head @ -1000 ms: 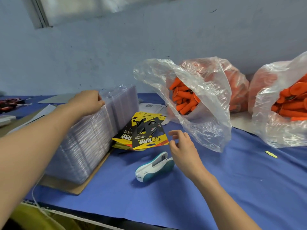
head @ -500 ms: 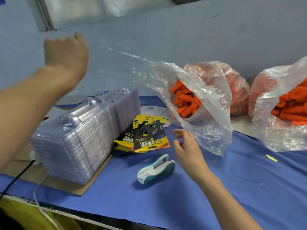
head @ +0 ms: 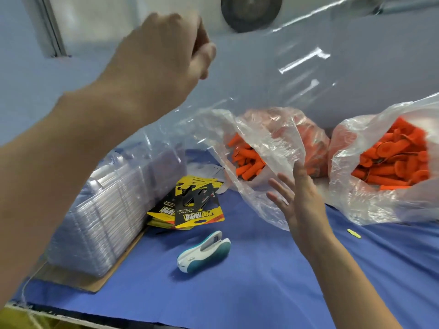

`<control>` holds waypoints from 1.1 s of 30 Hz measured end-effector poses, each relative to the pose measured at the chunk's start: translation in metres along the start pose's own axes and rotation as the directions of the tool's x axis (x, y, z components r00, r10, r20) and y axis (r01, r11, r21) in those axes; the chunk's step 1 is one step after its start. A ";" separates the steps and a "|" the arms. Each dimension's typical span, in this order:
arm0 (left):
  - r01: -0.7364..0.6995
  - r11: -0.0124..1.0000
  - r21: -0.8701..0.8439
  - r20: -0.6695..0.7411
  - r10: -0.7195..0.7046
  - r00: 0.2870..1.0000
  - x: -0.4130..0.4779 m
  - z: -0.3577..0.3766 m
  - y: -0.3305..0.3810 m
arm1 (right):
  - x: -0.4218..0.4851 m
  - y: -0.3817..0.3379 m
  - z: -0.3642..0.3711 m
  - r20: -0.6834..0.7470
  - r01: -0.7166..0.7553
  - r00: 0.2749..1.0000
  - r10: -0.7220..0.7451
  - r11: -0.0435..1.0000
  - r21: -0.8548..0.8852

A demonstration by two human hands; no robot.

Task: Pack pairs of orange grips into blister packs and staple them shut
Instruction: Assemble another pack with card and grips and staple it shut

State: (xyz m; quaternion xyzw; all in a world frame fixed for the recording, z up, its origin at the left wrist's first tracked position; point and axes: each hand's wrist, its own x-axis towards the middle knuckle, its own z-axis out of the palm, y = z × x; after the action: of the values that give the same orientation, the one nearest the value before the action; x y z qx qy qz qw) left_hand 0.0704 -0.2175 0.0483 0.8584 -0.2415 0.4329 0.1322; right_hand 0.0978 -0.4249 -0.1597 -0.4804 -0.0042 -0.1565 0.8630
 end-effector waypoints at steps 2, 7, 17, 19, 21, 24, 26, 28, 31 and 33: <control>0.081 0.983 -0.166 0.094 -0.066 0.993 -0.001 0.015 0.004 | 0.000 -0.012 -0.015 -0.069 -0.007 0.997 0.016 0.991 0.131; 0.214 0.914 -0.343 0.356 -0.084 0.931 -0.025 0.085 0.006 | -0.008 -0.033 -0.066 -0.151 0.035 0.988 0.023 0.928 0.372; 0.336 0.849 -0.407 0.673 0.031 0.739 -0.113 0.245 0.038 | -0.026 -0.068 -0.183 -0.682 0.203 0.721 0.122 0.904 0.377; 0.333 0.851 -0.406 0.694 0.050 0.718 -0.130 0.268 0.047 | -0.030 -0.072 -0.199 -0.768 0.214 0.638 0.062 0.943 0.254; 0.316 0.864 -0.392 0.712 0.067 0.699 -0.143 0.286 0.055 | -0.031 -0.077 -0.210 -0.832 0.195 0.555 -0.005 0.973 0.124; 0.279 0.885 -0.372 0.731 0.094 0.676 -0.157 0.301 0.066 | -0.029 -0.081 -0.229 -0.905 -0.008 0.367 -0.215 0.972 -0.234; 0.233 0.901 -0.367 0.718 0.115 0.686 -0.160 0.305 0.074 | -0.031 -0.081 -0.237 -0.849 -0.081 0.330 -0.412 0.884 -0.461; 0.215 0.902 -0.375 0.702 0.125 0.701 -0.159 0.308 0.080 | -0.034 -0.077 -0.236 -0.675 -0.119 0.360 -0.645 0.685 -0.718; 0.225 0.898 -0.379 0.687 0.109 0.719 -0.153 0.304 0.085 | -0.034 -0.063 -0.218 -0.302 0.019 0.602 -0.739 0.391 -0.920; 0.220 0.891 -0.396 0.651 0.104 0.752 -0.147 0.296 0.085 | -0.032 -0.052 -0.199 -0.078 0.135 0.783 -0.617 0.290 -0.948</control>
State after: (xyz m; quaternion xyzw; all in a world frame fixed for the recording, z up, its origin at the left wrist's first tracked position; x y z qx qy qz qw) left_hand 0.1516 -0.3743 -0.2438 0.9076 -0.3380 0.0315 0.2470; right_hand 0.0245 -0.6072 -0.2290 -0.8043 0.1562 -0.4400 0.3676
